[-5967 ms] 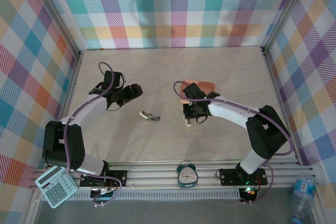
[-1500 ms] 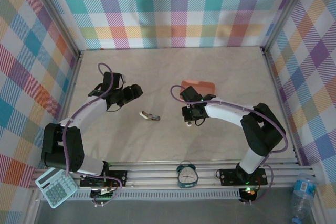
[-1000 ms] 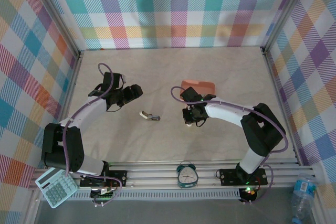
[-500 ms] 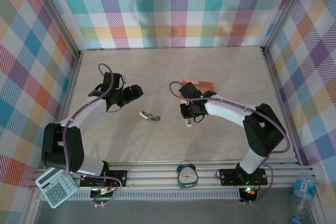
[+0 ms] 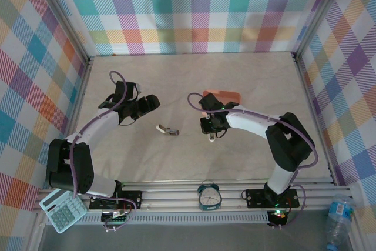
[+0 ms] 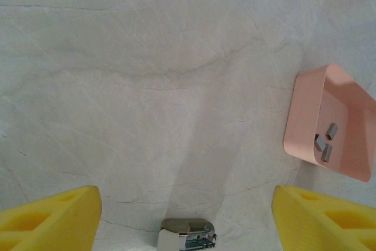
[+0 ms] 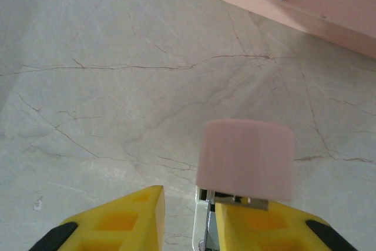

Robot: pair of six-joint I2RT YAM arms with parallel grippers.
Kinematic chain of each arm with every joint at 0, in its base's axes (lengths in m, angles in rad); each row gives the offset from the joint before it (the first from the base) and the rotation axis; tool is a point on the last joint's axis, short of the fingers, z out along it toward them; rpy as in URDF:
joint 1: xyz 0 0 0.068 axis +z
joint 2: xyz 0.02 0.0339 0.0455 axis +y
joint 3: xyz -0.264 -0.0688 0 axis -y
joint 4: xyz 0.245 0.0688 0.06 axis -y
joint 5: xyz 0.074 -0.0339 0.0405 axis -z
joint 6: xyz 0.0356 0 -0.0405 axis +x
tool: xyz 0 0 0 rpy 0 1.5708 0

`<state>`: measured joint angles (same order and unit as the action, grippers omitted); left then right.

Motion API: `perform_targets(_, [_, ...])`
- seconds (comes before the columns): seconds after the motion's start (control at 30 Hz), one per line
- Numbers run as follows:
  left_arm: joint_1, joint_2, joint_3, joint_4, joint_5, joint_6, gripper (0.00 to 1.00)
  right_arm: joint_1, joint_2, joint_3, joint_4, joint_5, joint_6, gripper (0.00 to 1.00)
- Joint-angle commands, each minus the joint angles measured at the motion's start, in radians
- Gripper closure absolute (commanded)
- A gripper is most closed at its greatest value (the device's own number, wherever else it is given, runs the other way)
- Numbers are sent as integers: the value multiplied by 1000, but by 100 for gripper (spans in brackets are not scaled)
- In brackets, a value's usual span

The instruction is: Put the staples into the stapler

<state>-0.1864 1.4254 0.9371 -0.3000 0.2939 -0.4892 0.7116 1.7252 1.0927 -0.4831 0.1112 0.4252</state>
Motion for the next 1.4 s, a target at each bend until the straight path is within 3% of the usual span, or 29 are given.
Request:
perform_targets(0.0, [8,-23,-7,10,-2,2,24,-7,21,23,13,-21,-16,71])
perform_targets(0.6, [8,-29,-14,9,-5,5,24,-8,-16,-14,-67,-52,2,75])
perform_targets(0.93, [8,-50,-12,2,-2,7,24,-11,-161,-16,-83,-31,-2,72])
perform_targets(1.17, [5,-34,16,-5,30,3,24,-88,-239,16,-151,-81,-13,71])
perform_targets(1.37, [1,5,93,-66,26,16,24,-175,-211,134,-253,-131,-66,70])
